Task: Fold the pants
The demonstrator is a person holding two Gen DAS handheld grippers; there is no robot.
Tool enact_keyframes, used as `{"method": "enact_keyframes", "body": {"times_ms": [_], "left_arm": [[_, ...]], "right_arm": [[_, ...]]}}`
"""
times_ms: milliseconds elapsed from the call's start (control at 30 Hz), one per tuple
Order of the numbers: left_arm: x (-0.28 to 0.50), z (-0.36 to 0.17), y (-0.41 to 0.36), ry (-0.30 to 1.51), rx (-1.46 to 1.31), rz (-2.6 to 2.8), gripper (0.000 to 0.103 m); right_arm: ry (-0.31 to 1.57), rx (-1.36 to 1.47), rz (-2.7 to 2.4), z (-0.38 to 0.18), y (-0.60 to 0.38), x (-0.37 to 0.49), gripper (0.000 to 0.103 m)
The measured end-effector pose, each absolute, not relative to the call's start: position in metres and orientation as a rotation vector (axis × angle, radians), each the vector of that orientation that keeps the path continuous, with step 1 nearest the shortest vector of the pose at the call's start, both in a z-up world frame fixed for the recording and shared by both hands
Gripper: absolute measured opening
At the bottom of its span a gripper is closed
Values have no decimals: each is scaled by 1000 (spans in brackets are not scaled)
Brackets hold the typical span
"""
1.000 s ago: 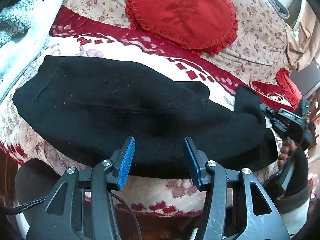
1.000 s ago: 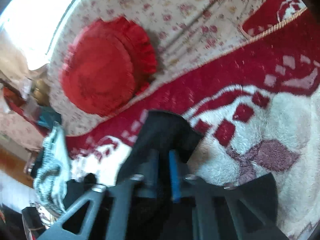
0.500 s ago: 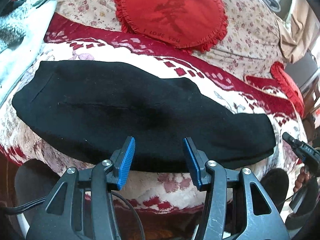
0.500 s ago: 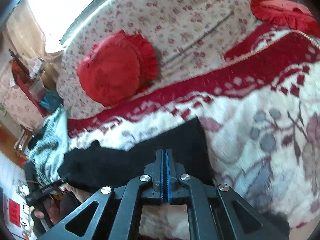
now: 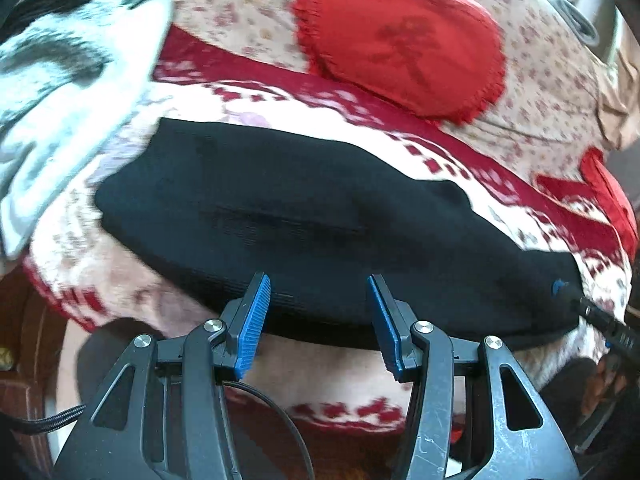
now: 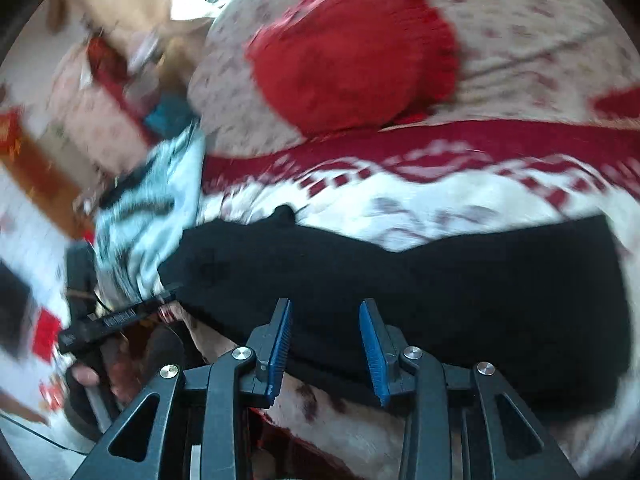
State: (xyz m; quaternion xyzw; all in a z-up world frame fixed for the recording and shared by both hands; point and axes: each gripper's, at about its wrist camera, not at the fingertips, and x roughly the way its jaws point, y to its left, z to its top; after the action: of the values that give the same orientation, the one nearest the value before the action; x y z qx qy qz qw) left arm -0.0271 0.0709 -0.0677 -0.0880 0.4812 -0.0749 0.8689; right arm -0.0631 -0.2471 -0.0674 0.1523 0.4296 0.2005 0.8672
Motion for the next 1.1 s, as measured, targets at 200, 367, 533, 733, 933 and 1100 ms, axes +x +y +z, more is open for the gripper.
{"method": "enact_keyframes", "body": {"times_ms": [200,367,533,733,933,1100], "left_arm": [[-23,-75,110,1017,-234,-72,49],[-28,-82,115,1037,-264,-74,49],[-37,-80,95,1061,-256,-155,49],[-45,-87,64,1115,-342,-283,49],[-37,-96,45,1188,-469,-345,49],[-31,-85,42,1154,-524,-358,49]], "right_arm": [[902,67,529,-80,-187,-79,33],[897,-96,513,-100,-161,-84,33],[866,-278,425,-108,-154,-87,33],[818,-421,376,-115,-149,-88,33],[797,-357,388,-114,-155,-79,29],[817,-135,425,-103,-173,-64,16]]}}
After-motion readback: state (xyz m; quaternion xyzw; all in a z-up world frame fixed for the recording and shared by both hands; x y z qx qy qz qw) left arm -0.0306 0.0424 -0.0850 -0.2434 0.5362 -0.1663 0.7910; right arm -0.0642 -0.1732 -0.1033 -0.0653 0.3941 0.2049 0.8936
